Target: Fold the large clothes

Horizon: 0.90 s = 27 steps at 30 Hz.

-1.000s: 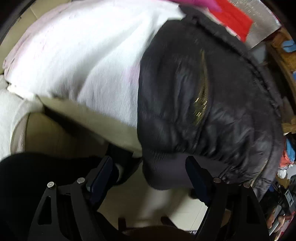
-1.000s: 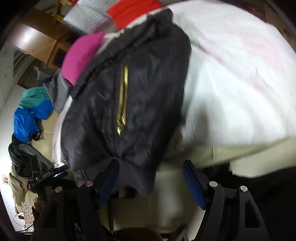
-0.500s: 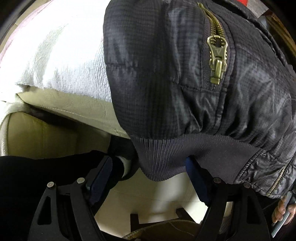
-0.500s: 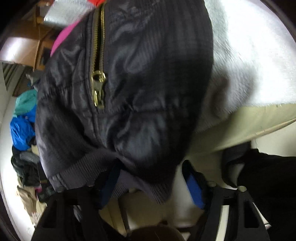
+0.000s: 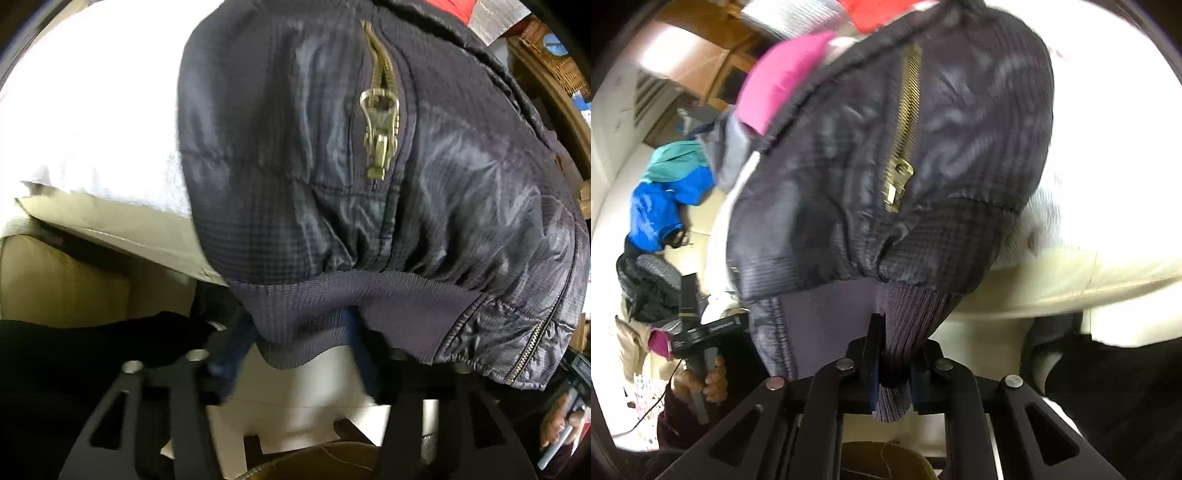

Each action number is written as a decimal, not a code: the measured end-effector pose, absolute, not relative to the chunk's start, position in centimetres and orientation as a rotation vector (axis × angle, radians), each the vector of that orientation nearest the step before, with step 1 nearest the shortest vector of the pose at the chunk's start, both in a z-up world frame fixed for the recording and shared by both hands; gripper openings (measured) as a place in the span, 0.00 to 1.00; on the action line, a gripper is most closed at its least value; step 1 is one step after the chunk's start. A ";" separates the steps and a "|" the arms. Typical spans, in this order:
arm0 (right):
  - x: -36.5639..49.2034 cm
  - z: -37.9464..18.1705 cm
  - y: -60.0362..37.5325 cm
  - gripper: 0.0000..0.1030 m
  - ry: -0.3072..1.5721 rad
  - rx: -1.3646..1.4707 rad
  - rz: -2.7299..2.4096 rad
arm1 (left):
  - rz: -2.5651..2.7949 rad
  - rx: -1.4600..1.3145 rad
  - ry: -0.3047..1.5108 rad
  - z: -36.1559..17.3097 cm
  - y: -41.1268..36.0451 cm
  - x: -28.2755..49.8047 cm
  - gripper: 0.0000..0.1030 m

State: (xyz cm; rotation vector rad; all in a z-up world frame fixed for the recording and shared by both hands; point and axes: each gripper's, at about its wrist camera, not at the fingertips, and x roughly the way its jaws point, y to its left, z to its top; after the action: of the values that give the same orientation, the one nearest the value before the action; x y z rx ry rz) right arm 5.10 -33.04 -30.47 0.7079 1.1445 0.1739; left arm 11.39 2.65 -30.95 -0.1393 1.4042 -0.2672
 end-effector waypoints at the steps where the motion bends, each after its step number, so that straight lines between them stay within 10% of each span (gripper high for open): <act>1: 5.8 -31.5 -32.9 0.27 1.168 0.732 0.149 | -0.276 -0.141 1.410 -31.2 2.5 11.5 0.63; 3: 6.6 -32.8 -32.9 0.53 1.190 0.766 0.124 | -0.303 -0.171 1.415 -31.6 2.4 11.8 0.62; 5: 6.9 -32.9 -33.0 0.53 1.176 0.776 0.144 | -0.325 -0.197 1.404 -31.7 2.5 12.0 0.52; 9: 6.4 -30.6 -32.6 0.15 1.117 0.674 0.133 | -0.353 -0.210 1.373 -30.7 2.9 12.0 0.13; 27: 8.1 -10.6 -36.1 0.09 0.513 0.529 0.120 | -0.659 -0.464 0.972 -11.0 4.5 17.5 0.09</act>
State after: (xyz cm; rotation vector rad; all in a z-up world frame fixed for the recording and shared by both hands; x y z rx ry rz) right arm 8.10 -36.13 -10.56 0.5294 0.5132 0.1199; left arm 17.52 4.52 -10.95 -0.4644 0.9720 -0.6589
